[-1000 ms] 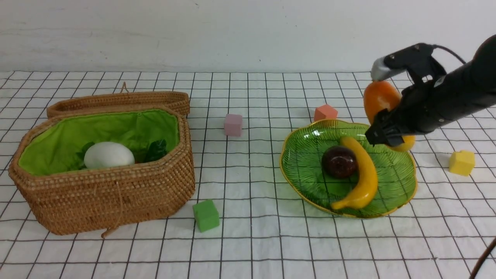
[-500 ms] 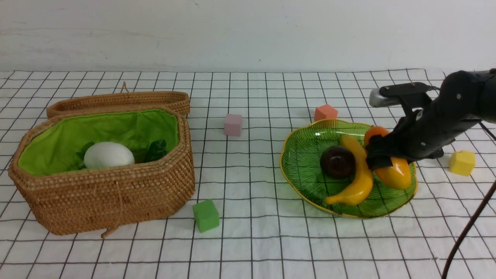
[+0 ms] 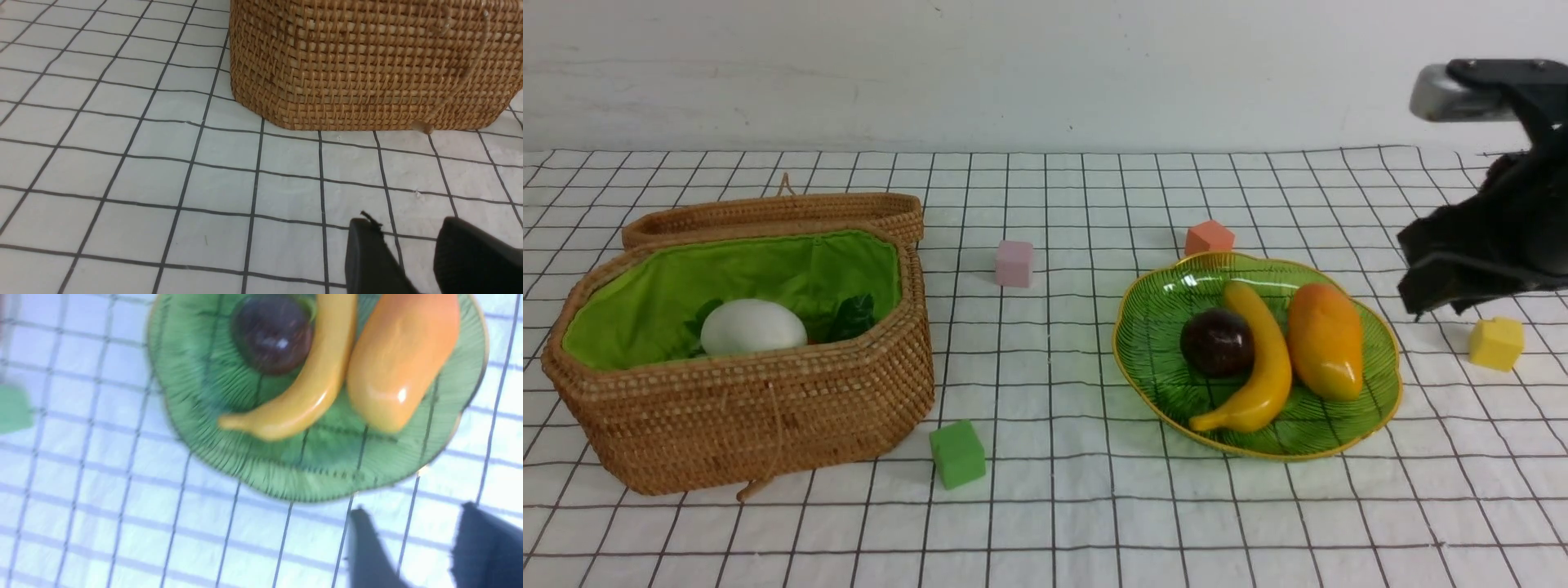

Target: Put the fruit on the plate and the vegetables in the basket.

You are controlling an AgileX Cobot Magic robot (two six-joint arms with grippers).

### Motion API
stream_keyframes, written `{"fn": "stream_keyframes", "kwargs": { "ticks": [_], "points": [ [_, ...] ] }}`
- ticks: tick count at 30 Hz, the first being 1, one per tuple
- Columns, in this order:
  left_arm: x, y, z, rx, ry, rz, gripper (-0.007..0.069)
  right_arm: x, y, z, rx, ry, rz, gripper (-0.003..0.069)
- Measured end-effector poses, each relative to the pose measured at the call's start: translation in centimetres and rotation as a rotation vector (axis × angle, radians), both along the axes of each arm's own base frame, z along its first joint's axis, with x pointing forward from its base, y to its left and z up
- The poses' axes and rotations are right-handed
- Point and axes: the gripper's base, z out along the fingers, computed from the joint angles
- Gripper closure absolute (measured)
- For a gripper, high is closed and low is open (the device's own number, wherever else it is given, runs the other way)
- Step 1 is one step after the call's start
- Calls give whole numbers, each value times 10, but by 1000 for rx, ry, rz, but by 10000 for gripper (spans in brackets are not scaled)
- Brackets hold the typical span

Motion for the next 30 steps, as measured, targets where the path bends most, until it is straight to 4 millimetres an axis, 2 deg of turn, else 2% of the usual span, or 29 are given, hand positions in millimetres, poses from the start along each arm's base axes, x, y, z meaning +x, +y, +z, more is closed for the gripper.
{"fn": "stream_keyframes", "kwargs": {
  "ticks": [2, 5, 12, 19, 23, 27, 30],
  "points": [
    [0, 0, 0, 0, 0, 0, 386, -23, -2, 21, 3, -32, 12, 562],
    [0, 0, 0, 0, 0, 0, 386, -40, -4, 35, 4, -60, 19, 659],
    [0, 0, 0, 0, 0, 0, 386, -63, -7, 52, 7, -94, 28, 667],
    [0, 0, 0, 0, 0, 0, 386, -64, -7, 52, 2, -93, 28, 666],
    [0, 0, 0, 0, 0, 0, 386, -71, -11, 60, -24, -164, 17, 664],
    [0, 0, 0, 0, 0, 0, 386, -92, -21, 91, -74, -427, -23, 664],
    [0, 0, 0, 0, 0, 0, 386, -116, -30, 98, -109, -593, -58, 662]
  ]
}}
